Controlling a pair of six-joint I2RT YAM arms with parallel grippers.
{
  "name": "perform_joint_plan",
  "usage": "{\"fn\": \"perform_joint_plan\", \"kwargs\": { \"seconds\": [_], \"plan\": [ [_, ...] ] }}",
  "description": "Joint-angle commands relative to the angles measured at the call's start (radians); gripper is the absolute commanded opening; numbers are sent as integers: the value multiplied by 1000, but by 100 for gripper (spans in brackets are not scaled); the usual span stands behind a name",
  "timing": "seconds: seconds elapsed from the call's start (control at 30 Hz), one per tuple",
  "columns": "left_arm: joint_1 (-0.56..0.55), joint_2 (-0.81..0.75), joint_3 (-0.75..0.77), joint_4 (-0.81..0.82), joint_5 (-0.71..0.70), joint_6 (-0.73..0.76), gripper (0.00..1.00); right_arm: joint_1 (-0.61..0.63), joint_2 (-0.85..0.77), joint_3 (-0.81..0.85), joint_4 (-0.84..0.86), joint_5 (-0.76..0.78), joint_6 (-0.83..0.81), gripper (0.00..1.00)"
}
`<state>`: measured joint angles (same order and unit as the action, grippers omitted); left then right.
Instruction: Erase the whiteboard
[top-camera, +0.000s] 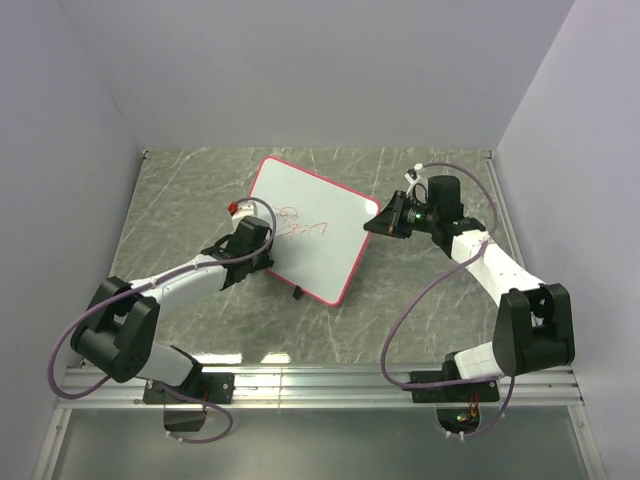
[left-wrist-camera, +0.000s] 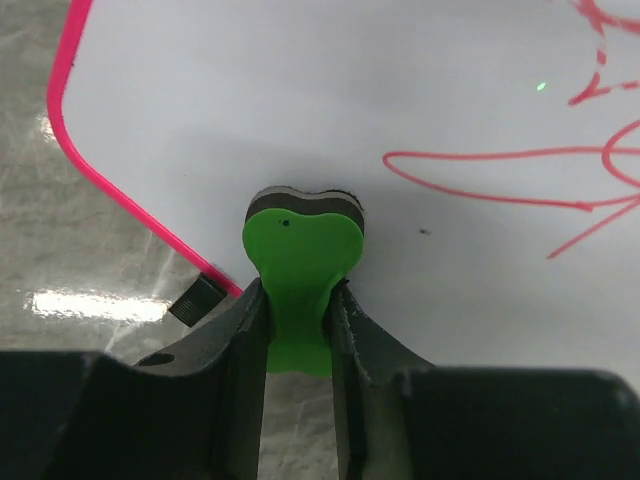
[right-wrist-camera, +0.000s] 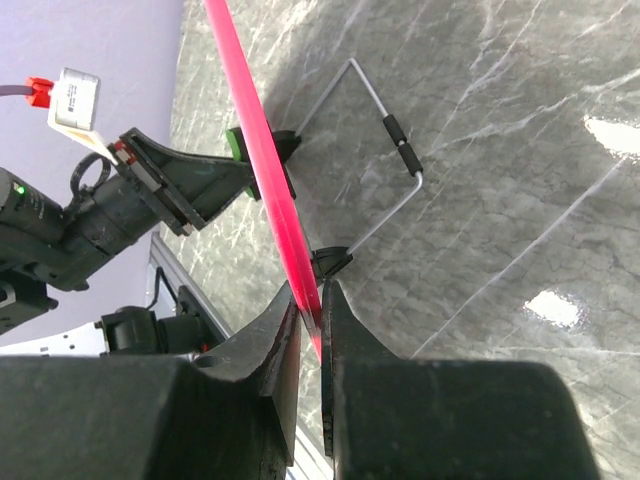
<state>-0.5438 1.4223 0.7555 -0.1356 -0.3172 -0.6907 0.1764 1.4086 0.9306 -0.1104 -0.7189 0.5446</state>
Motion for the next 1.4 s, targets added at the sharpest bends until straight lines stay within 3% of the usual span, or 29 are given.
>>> {"fn": "perform_joint_plan", "kwargs": {
  "seconds": [0.0, 0.1, 0.4, 0.57, 0.77, 1.03, 1.23, 1.37],
  "plan": [
    [-4, -40, -12, 40, 96, 30, 0, -2, 3, 53, -87, 62, 3, 0],
    [-21, -43, -5, 105, 196, 17, 0, -3, 7, 60, -86, 58, 5, 0],
    [-179, 62, 212, 171, 279, -7, 0, 0, -13, 17, -69, 55, 2, 0],
    [-214, 145, 337, 154, 277, -18, 0, 3, -48, -10, -74, 56, -6, 0],
    [-150, 130, 314, 102, 217, 6, 0, 5, -86, -33, -89, 62, -26, 0],
    [51, 75, 79, 160, 247, 29, 0, 3, -117, -33, -106, 53, -37, 0],
    [61, 98, 105, 177, 310, 16, 0, 3, -109, -24, -104, 44, -35, 0],
    [1, 124, 208, 154, 356, 16, 0, 3, -102, -19, -101, 44, -37, 0]
  ]
}}
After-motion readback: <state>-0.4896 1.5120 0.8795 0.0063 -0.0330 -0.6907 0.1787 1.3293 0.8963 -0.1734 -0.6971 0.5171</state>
